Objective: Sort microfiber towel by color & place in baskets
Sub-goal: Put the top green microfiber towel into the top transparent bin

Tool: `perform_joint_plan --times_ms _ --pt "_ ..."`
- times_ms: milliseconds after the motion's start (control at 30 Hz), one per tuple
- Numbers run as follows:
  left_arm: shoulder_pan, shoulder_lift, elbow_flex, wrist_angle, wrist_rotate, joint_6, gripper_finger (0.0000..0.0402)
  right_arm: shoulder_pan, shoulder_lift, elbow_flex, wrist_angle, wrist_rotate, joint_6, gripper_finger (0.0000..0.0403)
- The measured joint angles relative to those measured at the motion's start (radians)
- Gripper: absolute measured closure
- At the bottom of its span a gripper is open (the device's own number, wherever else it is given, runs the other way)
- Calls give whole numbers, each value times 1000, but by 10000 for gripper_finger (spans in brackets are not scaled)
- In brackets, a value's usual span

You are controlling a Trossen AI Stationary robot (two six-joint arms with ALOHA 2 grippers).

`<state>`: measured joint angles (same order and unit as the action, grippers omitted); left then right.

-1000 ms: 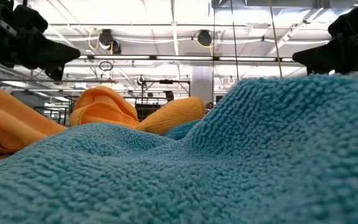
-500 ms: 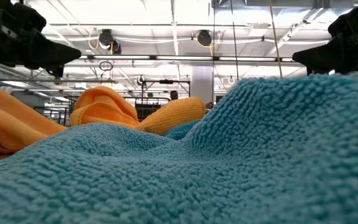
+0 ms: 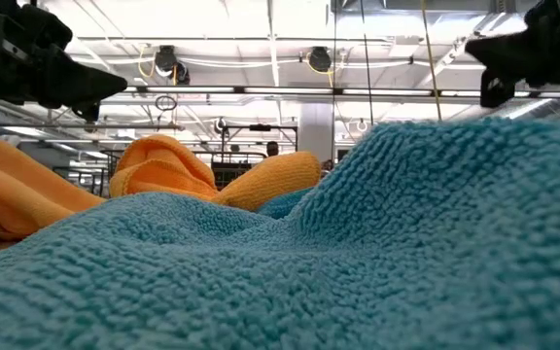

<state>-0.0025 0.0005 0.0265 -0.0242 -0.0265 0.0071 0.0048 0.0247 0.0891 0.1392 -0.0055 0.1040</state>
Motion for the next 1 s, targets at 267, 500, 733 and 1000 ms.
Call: perform_joint_plan --times_ms 267,500,733,1000 --pt "0 0 0 0 -6 0 374 0 133 304 -290 8 -5 403" --pt "0 0 0 0 -6 0 374 0 288 580 -437 9 -61 403" --pt "0 0 0 3 -31 0 374 0 420 810 -572 20 -160 403" --pt "0 0 0 2 -35 0 374 0 536 954 -596 41 -203 403"
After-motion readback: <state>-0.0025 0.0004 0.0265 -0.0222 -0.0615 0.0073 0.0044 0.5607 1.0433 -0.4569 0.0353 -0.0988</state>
